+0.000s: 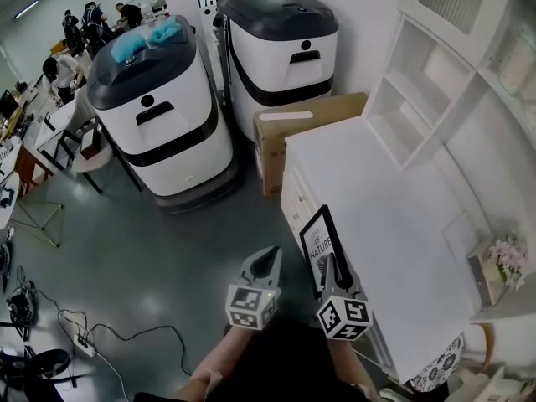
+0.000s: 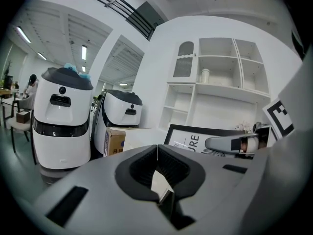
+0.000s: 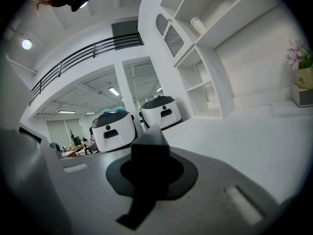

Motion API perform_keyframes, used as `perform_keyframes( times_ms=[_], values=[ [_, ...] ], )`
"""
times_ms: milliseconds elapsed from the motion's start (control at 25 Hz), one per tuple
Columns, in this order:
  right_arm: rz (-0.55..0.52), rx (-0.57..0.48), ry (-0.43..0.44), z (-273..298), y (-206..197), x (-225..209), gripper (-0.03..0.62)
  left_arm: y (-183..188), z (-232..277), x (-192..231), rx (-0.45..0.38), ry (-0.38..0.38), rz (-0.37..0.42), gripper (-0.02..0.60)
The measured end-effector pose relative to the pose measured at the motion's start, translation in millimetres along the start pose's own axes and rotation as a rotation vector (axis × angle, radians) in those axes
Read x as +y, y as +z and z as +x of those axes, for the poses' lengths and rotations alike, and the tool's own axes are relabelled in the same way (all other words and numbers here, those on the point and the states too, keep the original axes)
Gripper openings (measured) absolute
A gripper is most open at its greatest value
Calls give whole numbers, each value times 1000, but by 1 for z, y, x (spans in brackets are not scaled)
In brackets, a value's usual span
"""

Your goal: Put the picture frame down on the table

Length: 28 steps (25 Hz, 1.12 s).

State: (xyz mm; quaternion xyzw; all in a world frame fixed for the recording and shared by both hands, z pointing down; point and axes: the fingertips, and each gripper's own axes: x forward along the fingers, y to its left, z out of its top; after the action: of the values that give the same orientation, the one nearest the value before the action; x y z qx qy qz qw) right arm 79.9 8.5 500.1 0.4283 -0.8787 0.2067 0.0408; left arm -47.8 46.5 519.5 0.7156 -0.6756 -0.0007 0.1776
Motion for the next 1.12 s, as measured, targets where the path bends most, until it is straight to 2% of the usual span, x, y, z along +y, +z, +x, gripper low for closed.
perform_keyframes(
  times_ms=[400, 1120],
  values=[
    [15, 4, -1, 9, -1, -1, 14, -4, 7, 4, 19, -2, 10, 12],
    [-5, 2, 1, 85, 35, -1, 14, 42, 86, 29, 11, -46, 20, 12]
  ],
)
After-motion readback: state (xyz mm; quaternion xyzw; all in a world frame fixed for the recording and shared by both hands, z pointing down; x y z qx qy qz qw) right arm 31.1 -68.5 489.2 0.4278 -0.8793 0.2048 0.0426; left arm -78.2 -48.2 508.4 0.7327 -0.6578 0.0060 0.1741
